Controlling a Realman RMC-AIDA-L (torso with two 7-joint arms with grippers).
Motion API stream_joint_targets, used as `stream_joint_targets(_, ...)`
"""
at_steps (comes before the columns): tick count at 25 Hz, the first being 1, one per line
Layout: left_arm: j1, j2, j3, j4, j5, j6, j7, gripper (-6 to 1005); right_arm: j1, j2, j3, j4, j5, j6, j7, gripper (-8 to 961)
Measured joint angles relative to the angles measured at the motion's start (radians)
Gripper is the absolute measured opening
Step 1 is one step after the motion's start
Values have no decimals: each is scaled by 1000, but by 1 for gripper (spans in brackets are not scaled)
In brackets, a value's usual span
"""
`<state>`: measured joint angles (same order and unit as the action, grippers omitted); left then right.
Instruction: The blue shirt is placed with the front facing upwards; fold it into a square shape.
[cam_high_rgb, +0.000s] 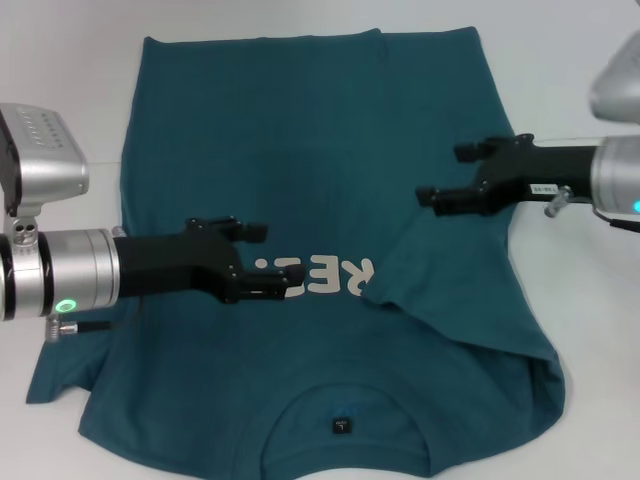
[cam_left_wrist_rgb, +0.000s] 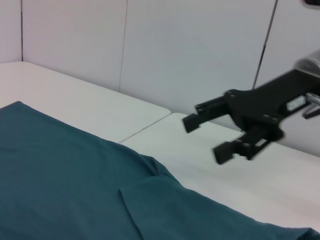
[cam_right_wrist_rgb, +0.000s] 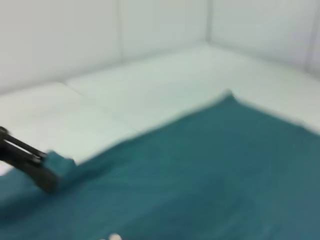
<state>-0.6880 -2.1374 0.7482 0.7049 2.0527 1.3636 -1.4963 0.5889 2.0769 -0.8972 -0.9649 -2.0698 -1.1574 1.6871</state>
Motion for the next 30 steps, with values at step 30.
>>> stream_joint_targets(30,85,-9,16,136,5,3,-281,877,-195,-81,221,16,71,-704,-312,930)
